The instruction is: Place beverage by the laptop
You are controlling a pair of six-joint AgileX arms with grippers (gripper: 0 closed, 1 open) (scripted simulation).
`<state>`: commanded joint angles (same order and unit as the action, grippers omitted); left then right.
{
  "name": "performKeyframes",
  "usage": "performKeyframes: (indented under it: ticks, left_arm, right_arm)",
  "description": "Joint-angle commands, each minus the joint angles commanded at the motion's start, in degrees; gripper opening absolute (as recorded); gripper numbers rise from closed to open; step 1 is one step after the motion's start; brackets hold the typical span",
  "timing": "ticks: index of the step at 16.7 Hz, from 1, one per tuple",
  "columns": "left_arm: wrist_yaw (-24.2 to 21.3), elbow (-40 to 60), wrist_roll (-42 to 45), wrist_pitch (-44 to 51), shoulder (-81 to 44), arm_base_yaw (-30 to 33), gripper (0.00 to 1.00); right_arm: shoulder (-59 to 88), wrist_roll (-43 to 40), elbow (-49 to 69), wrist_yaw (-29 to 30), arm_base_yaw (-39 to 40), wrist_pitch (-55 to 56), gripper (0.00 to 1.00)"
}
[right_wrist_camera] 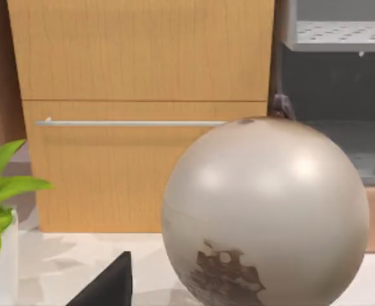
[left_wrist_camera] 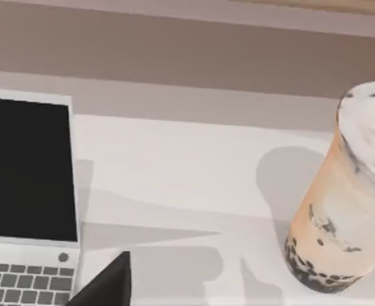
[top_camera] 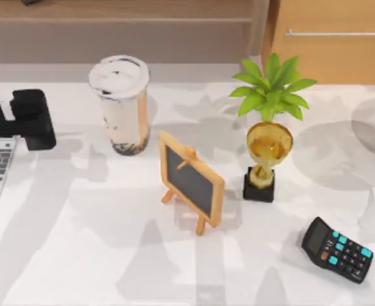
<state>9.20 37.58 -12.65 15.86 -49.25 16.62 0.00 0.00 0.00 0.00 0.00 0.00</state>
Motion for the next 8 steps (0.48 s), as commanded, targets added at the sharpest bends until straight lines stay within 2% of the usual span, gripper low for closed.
performKeyframes:
  ticks: [5, 8]
  left_arm:
    - [4.5, 18.6, -6.2, 7.8, -26.9, 8.1, 1.0]
    - [6.5, 26.9, -8.9, 11.2, -38.6, 11.7, 1.0]
  right_arm:
    - [0.0, 0.0, 0.0, 0.0, 0.0, 0.0, 1.0]
    - [0.0, 0.0, 0.0, 0.0, 0.0, 0.0, 1.0]
